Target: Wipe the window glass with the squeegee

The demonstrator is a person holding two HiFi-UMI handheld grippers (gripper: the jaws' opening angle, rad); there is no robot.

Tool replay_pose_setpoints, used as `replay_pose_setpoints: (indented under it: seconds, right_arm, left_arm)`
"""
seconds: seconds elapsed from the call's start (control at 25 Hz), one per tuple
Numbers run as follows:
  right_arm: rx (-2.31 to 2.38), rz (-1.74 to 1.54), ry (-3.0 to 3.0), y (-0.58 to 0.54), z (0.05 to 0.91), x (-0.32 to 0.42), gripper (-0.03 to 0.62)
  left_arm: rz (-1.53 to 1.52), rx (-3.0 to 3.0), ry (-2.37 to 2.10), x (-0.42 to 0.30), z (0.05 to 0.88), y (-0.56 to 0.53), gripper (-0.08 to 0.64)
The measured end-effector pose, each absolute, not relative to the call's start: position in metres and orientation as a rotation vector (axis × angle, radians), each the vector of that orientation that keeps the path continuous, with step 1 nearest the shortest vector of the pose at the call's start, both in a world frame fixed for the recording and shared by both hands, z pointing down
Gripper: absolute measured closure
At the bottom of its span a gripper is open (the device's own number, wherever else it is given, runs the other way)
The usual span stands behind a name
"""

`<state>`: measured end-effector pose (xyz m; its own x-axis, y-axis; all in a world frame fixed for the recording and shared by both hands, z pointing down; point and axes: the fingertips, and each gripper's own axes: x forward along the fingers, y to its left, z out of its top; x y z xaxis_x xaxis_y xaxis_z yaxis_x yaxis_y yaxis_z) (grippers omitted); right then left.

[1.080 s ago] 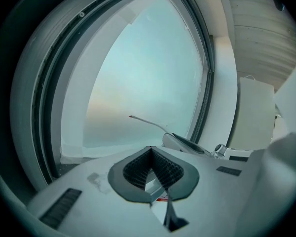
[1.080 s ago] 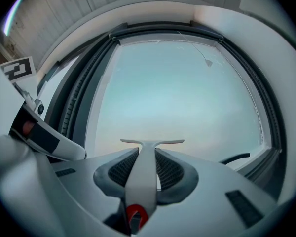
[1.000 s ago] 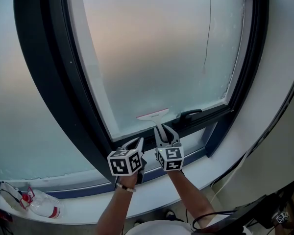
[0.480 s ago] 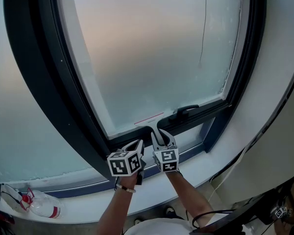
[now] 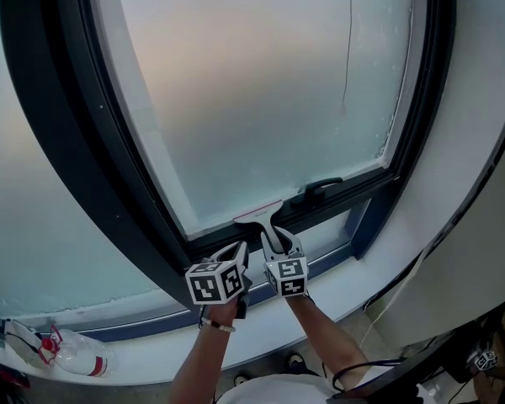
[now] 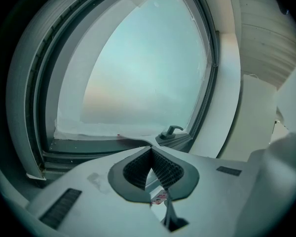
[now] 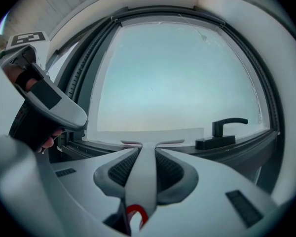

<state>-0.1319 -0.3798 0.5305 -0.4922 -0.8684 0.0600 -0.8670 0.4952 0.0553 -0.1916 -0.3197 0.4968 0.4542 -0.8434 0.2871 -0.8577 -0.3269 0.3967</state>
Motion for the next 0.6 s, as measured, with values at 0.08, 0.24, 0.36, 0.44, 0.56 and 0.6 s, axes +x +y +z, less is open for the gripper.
replay_pose_setpoints:
  seconds: [0.08, 0.24, 0.36, 0.44, 0.56, 0.6]
  right_arm:
    - [1.533, -0.027, -2.645, -0.379, 0.533, -0.132, 0.5]
    - [1.531, -0.02, -2.637, -0.381, 0.535, -0.132, 0.5]
    - [1.537, -0.01, -2.646, -0.375, 0.529, -0.129, 0.5]
    - [1.557, -0.024, -2.668, -0.371, 0.514, -0.123, 0.5]
    - [1.606, -0.062, -2.716, -0.37, 0.474, -0.112, 0.5]
    - [1.616, -0.09, -2.732, -0.37, 0.459, -0.109, 0.502]
  left_arm:
    - [0.04, 2.211, -1.416, -0.192, 0.499, -0.32, 0.56]
    - [0.037, 2.203, -1.41, -0.193, 0.502, -0.32, 0.56]
    - [0.035, 2.21, -1.406, -0.191, 0.5, -0.319, 0.56]
    - [0.04, 2.238, -1.425, -0.188, 0.49, -0.322, 0.56]
    - [0.038, 2.306, -1.472, -0.187, 0.46, -0.329, 0.56]
    - [0.036, 2.33, -1.489, -0.187, 0.449, -0.33, 0.56]
